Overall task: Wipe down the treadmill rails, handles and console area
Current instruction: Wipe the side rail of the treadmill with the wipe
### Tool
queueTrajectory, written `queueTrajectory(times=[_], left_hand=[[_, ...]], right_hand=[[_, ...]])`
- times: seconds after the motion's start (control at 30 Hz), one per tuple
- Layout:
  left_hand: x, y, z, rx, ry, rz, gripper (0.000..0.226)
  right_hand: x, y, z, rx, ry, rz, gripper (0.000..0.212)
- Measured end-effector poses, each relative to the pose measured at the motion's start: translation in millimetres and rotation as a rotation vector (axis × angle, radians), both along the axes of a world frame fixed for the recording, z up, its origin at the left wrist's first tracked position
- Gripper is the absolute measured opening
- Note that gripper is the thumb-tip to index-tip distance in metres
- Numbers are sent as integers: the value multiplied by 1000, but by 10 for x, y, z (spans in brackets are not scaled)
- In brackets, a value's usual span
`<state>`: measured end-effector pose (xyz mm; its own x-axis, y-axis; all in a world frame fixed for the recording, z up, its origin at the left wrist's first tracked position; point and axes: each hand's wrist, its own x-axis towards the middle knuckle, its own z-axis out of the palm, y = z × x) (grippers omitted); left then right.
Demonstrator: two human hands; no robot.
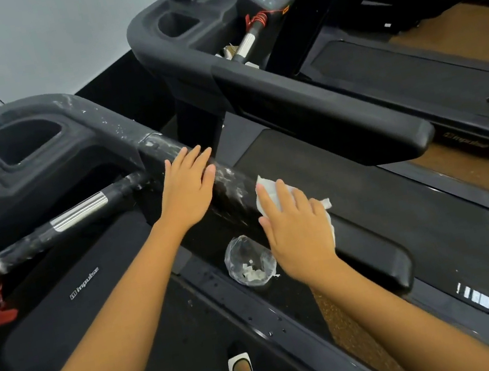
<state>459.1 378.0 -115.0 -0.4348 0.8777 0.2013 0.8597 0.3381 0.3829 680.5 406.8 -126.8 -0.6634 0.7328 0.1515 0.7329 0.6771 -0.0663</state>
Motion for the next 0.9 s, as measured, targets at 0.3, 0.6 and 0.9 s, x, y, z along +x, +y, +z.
queueTrajectory(times=[0.3, 0.6, 0.9], left_hand=[[-409, -12, 40, 2, -29, 6, 47], [-751, 121, -17, -129, 49, -11, 49], [-765, 100, -62, -75, 41, -31, 48]], right_hand=[[-1282, 247, 136, -115, -22, 49, 58], [-669, 22, 0, 50, 4, -57, 55], [-1100, 222, 101, -43, -19, 70, 56]])
